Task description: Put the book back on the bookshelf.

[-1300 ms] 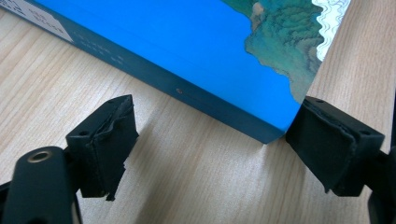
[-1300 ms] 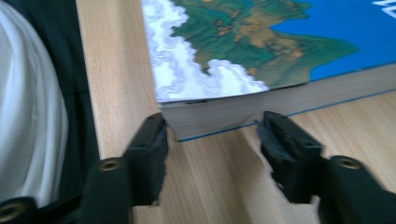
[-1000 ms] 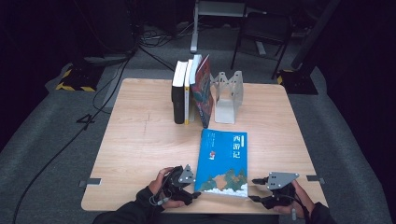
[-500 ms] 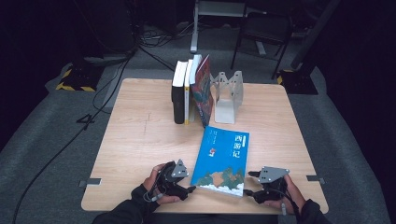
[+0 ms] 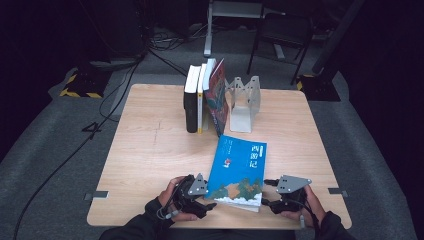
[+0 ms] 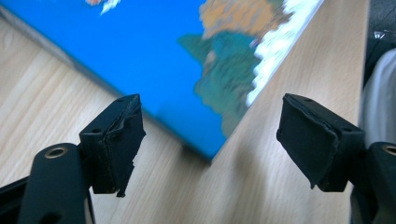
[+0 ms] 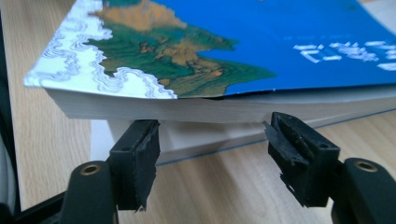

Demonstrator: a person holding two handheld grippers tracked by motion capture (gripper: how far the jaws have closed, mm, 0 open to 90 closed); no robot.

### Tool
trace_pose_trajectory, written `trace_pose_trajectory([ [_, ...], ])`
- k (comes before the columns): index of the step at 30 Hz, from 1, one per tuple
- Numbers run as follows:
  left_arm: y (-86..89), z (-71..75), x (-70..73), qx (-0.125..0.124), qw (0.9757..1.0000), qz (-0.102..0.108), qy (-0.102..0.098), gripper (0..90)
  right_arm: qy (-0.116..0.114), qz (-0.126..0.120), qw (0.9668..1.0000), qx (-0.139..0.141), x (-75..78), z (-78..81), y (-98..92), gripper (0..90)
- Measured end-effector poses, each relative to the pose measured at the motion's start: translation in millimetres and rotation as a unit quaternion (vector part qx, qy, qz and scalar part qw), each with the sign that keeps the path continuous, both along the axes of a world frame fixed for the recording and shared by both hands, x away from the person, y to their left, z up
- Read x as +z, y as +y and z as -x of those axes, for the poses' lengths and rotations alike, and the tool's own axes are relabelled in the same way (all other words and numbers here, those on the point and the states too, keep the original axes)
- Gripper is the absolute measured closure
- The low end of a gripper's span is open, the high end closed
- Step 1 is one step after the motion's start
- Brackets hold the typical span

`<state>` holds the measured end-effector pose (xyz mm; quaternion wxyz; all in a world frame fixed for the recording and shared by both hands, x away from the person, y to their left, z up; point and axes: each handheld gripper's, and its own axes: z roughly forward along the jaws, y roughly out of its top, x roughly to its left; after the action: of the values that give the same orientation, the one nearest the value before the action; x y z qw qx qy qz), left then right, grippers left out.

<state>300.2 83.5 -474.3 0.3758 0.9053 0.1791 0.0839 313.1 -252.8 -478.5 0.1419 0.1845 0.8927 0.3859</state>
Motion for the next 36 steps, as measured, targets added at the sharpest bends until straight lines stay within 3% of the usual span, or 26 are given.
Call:
trace_pose_trajectory([
  [6, -14.2, 2.2, 4.1, -0.008, 1.0000, 0.004, 0.001, 22.9, -0.013, -0.014, 0.9998, -0.005, 8.3, -0.3, 1.9, 33.1],
  [12, -47.1, 6.1, 6.5, -0.029, 0.9996, 0.002, -0.004, 23.0, -0.031, -0.032, 0.9989, -0.014, 18.6, -2.4, 5.4, 32.9],
  [15, -59.5, 4.8, 5.5, -0.020, 0.9998, -0.003, -0.010, 25.7, -0.040, -0.042, 0.9982, -0.017, 23.3, -4.5, 8.2, 32.9],
  [17, -65.0, 1.9, 6.0, -0.014, 0.9999, 0.008, -0.003, 25.6, -0.044, -0.043, 0.9980, -0.018, 25.8, -6.1, 10.6, 32.7],
  [21, -72.4, -2.1, 6.3, 0.004, 0.9999, 0.007, -0.010, 25.8, -0.047, -0.053, 0.9973, -0.019, 30.3, -10.3, 14.8, 32.8],
  [24, -81.5, -8.1, 2.9, 0.039, 0.9987, -0.007, -0.030, 26.7, -0.050, -0.059, 0.9969, -0.018, 35.1, -15.3, 20.9, 32.4],
  [27, -86.8, -12.8, 2.4, 0.079, 0.9952, -0.021, -0.054, 40.5, -0.047, -0.067, 0.9964, -0.020, 39.9, -22.2, 27.6, 31.0],
  [30, -84.7, -14.4, 4.3, 0.076, 0.9957, -0.018, -0.049, 49.0, -0.050, -0.065, 0.9965, -0.015, 41.7, -23.8, 26.4, 29.1],
  [31, -84.8, -11.3, 5.9, 0.066, 0.9954, -0.017, -0.067, 53.3, -0.048, -0.071, 0.9962, -0.013, 41.1, -24.1, 24.0, 29.0],
  [32, -84.8, -11.3, 5.9, 0.066, 0.9954, -0.017, -0.067, 56.1, -0.048, -0.071, 0.9962, -0.013, 41.1, -24.1, 24.0, 29.0],
  [34, -89.6, -7.1, 6.0, 0.048, 0.9932, -0.036, -0.100, 61.4, -0.036, -0.066, 0.9971, -0.002, 36.8, -26.3, 14.9, 26.0],
  [36, -90.5, -6.5, 6.7, 0.035, 0.9921, -0.047, -0.111, 63.5, -0.035, -0.064, 0.9973, -0.004, 34.6, -26.8, 10.1, 25.9],
])
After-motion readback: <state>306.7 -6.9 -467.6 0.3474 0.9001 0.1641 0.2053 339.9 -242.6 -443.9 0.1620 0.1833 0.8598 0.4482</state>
